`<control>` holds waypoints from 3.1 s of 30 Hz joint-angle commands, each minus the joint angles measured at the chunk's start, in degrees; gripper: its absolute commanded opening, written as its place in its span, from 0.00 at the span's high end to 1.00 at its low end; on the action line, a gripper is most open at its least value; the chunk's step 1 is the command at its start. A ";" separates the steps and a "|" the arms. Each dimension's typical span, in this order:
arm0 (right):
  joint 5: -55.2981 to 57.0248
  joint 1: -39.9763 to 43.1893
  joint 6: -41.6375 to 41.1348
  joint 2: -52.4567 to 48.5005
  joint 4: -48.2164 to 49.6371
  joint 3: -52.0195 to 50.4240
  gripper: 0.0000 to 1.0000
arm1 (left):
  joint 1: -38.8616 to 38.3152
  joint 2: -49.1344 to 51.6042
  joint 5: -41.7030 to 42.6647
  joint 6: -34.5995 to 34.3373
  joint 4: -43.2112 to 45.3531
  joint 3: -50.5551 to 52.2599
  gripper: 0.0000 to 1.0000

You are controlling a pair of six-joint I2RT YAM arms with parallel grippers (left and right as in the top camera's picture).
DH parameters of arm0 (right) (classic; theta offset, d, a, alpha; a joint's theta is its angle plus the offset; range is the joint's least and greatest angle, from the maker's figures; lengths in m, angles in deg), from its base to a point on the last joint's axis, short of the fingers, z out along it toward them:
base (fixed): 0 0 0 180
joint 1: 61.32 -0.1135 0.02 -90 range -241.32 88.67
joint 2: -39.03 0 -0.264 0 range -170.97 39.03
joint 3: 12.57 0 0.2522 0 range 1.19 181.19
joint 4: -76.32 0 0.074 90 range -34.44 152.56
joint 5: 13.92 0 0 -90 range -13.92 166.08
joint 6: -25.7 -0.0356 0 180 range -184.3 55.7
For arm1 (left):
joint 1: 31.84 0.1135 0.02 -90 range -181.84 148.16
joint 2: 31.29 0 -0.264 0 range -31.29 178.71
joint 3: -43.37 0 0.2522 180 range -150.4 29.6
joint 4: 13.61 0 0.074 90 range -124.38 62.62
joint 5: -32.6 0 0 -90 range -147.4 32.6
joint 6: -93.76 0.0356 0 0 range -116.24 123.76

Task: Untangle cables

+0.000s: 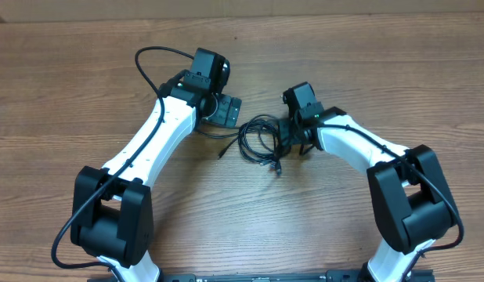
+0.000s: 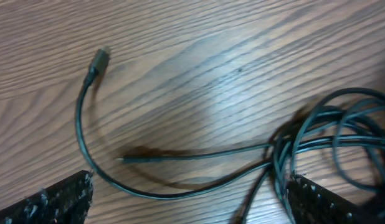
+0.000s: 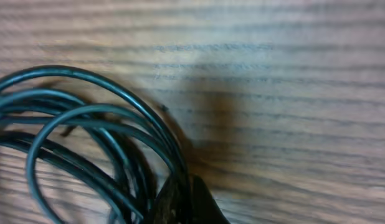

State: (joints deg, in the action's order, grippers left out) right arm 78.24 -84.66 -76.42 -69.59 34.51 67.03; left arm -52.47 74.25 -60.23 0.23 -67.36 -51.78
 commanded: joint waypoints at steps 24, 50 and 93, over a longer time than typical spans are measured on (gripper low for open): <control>8.74 0.33 -0.04 0.63 -22.34 32.76 0.96 | 0.09 0.11 5.92 0.79 1.77 -1.27 0.00; 4.20 1.36 -0.28 1.79 -50.60 69.48 0.96 | 0.09 3.39 21.51 -0.42 11.04 -1.25 0.00; -7.74 1.36 0.00 1.81 -54.71 74.88 0.96 | 3.67 12.15 71.36 -4.26 36.87 -1.27 0.01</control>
State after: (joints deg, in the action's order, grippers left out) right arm 72.42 -83.46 -76.31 -69.56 -20.94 140.14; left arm -48.36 84.26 4.86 -3.66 -31.56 -52.13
